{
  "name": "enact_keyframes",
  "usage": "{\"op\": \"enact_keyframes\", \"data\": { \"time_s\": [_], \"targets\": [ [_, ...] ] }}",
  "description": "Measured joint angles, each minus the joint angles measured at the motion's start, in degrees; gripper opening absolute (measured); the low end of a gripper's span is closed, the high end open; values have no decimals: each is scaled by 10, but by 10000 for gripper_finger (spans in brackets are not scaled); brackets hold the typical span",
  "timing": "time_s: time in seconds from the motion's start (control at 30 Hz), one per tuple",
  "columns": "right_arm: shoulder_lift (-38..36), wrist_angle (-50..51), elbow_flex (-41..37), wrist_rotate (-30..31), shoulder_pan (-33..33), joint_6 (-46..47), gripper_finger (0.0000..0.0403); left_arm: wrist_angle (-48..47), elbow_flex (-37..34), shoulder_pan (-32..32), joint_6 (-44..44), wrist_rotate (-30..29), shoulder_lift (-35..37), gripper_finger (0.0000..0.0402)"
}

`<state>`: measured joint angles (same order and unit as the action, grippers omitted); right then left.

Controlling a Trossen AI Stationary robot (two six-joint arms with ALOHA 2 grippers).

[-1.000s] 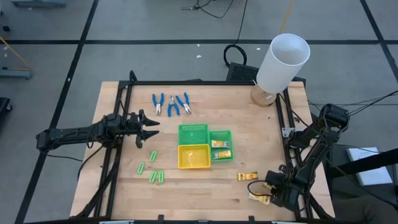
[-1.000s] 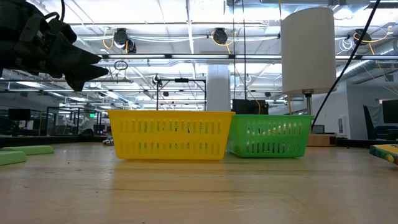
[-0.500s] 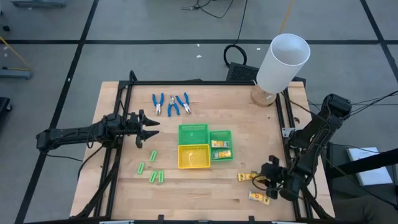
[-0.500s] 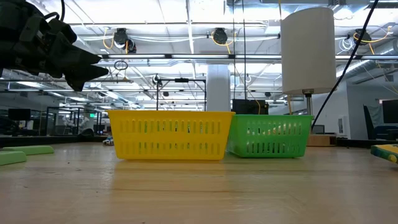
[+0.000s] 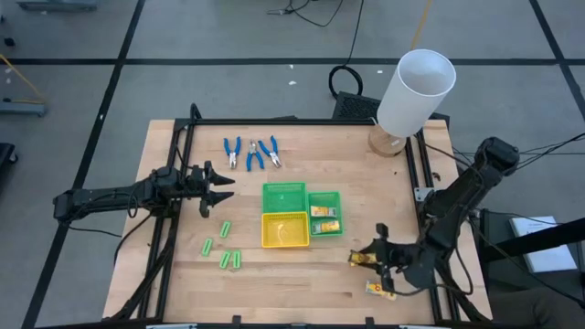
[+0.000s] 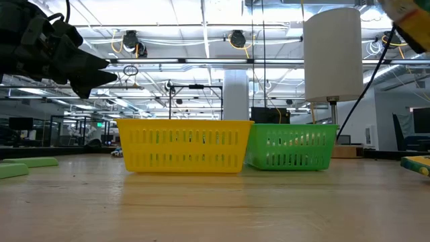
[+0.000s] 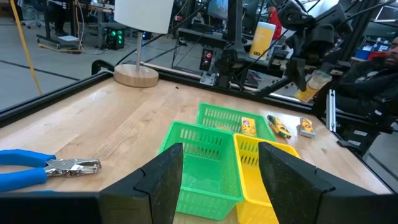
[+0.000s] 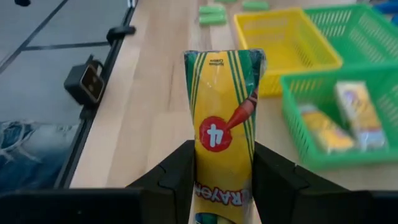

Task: Pick & Place School Supplies
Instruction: Put the yellow crayon box into the right green bin

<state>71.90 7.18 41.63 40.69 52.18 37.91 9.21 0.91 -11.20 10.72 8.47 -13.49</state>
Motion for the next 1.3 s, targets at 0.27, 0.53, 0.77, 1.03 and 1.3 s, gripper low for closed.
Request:
{"op": "enact_keyframes", "data": {
  "time_s": [0.27,0.53,0.77,1.03,1.3],
  "targets": [
    [22,-60,-1,-2,-64,-79,123,0,0,0,0,0,0,214],
    [51,-104,-9,-44,-150,-124,123,0,0,0,0,0,0,214],
    [56,-138,-9,-112,-234,-166,124,0,0,0,0,0,0,214],
    [56,-162,-9,-148,-290,-209,124,0,0,0,0,0,0,214],
    [56,-160,-9,-173,-340,-221,123,0,0,0,0,0,0,214]
  ]
}}
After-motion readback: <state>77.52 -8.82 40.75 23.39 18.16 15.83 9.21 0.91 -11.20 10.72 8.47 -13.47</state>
